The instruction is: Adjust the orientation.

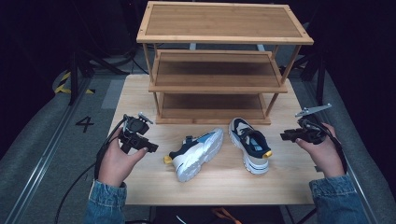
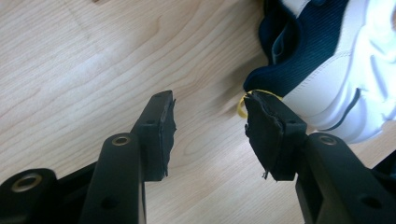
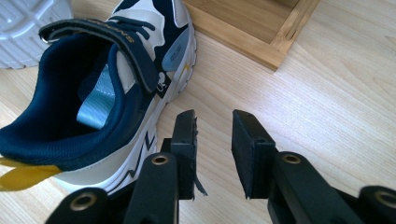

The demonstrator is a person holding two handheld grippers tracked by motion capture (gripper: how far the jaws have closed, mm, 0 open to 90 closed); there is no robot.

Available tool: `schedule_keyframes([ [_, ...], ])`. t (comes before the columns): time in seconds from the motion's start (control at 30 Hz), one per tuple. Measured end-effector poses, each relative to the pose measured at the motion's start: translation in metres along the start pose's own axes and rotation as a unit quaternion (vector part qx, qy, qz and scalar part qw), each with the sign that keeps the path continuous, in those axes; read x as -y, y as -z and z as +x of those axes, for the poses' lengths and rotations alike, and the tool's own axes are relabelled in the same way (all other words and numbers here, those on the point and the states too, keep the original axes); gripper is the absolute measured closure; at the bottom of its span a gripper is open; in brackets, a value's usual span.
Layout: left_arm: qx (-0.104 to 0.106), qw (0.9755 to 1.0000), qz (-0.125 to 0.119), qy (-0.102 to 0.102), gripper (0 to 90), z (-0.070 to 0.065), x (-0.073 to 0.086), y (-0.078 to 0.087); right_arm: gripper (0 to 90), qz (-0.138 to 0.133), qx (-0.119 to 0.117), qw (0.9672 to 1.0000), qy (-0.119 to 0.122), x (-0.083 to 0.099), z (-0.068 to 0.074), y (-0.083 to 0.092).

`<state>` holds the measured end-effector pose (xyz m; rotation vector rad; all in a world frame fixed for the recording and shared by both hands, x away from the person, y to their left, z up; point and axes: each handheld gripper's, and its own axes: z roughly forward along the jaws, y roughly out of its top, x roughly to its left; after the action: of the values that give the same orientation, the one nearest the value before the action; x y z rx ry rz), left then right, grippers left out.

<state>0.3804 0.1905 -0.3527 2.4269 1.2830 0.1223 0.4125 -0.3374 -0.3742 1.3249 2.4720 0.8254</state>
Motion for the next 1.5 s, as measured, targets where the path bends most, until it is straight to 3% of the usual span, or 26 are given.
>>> schedule_keyframes([
  [0.23,0.017,0.9996,-0.006,-0.021,53.0,-0.013,-0.008,0.003,70.9,0.004,-0.001,1.0000,-0.004,0.005,0.001,0.001],
  [0.37,0.045,0.9984,0.002,-0.034,57.6,-0.022,-0.015,0.001,71.2,0.009,-0.011,0.9998,-0.011,0.009,0.000,0.002],
  [0.57,0.060,0.9954,0.015,-0.073,79.7,-0.039,-0.029,-0.005,71.4,0.013,-0.010,0.9996,-0.022,0.018,-0.001,0.004],
  [0.67,0.086,0.9917,0.018,-0.094,89.7,-0.046,-0.035,-0.010,71.0,0.009,-0.003,0.9996,-0.027,0.023,-0.002,0.008],
  [0.73,0.093,0.9905,0.026,-0.099,89.9,-0.051,-0.039,-0.015,70.6,0.007,-0.001,0.9996,-0.028,0.025,-0.001,0.011],
  [0.87,0.112,0.9856,0.040,-0.121,90.0,-0.061,-0.045,-0.025,70.3,0.004,0.002,0.9996,-0.026,0.027,0.001,0.015],
  [1.1,0.119,0.9811,0.068,-0.136,90.0,-0.073,-0.048,-0.042,69.1,0.004,0.002,0.9997,-0.024,0.028,0.003,0.015],
  [1.27,0.128,0.9796,0.075,-0.136,90.0,-0.074,-0.047,-0.049,68.8,0.003,0.002,0.9998,-0.020,0.026,0.006,0.015],
  [1.5,0.110,0.9820,0.074,-0.134,89.9,-0.082,-0.044,-0.047,68.2,0.003,0.000,0.9999,-0.016,0.024,0.009,0.013],
])
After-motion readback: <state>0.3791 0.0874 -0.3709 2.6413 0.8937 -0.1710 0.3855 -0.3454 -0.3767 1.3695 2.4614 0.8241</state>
